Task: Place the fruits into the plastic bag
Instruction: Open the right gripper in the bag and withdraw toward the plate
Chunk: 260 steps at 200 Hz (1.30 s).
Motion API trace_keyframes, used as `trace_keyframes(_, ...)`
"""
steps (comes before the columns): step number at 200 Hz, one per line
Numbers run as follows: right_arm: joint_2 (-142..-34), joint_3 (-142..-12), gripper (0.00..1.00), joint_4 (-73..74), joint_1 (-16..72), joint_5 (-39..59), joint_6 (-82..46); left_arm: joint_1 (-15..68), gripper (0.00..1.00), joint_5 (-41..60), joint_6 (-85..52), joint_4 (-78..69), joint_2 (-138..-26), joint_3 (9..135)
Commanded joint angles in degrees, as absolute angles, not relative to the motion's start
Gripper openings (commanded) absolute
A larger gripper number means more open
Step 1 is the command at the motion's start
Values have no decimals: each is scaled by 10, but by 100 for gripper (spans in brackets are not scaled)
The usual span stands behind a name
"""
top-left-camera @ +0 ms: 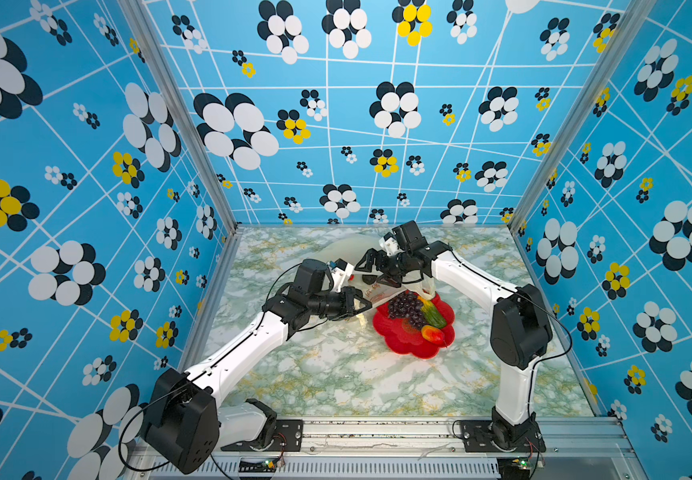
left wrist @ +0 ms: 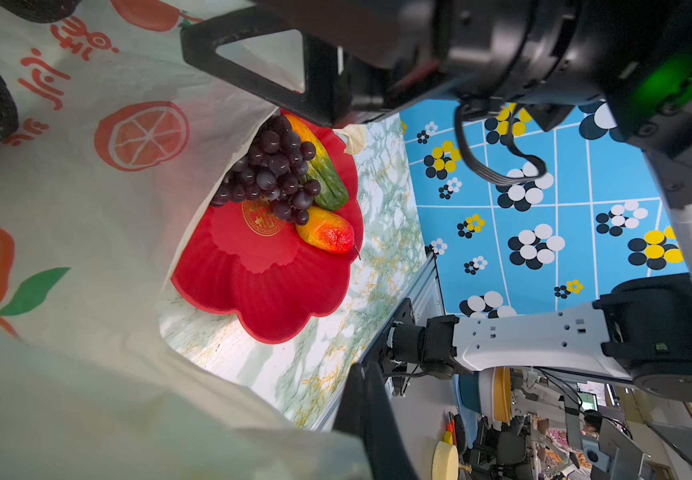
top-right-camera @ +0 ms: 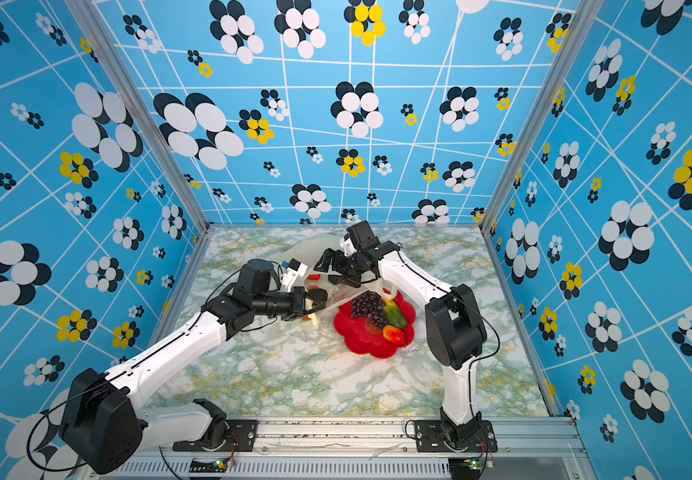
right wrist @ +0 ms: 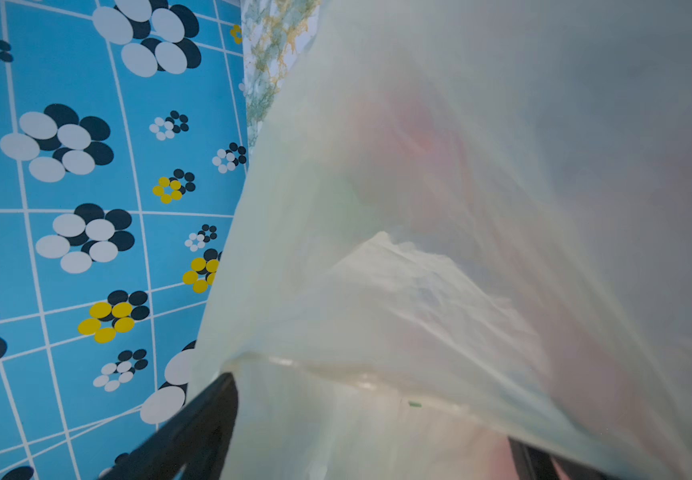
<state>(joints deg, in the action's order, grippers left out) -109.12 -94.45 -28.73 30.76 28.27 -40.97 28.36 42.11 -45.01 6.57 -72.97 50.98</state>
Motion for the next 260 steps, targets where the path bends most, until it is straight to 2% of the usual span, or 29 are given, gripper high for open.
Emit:
trace_keyframes(1, -1009, -956, 99, -343, 303, 240, -347, 276, 0, 428, -466, 19, -718, 491)
trace_keyframes(55, -877, -924, 99, -420, 303, 108, -244, 273, 0, 415, -467, 4, -713, 484)
trace_keyframes(91, -762, -812, 99, -344, 299, -12, -206, 273, 0, 402, -458, 68, -732, 514)
trace_keyframes(118, -687, -739, 99, -303, 298, -90, -193, 272, 0, 422, -471, 61, -746, 520)
trace_keyframes(164, -656, -759, 99, -415, 292, -193, -194, 269, 0, 431, -478, 58, -770, 535)
trace_keyframes(180, -665, -772, 99, -470, 279, -189, -210, 269, 0, 435, -481, 55, -776, 540)
trace_keyframes(216, -701, -784, 99, -554, 242, -89, -234, 271, 0, 430, -483, 53, -774, 544)
trace_keyframes(260, -745, -765, 99, -577, 242, -43, -221, 271, 0, 410, -480, 61, -759, 535)
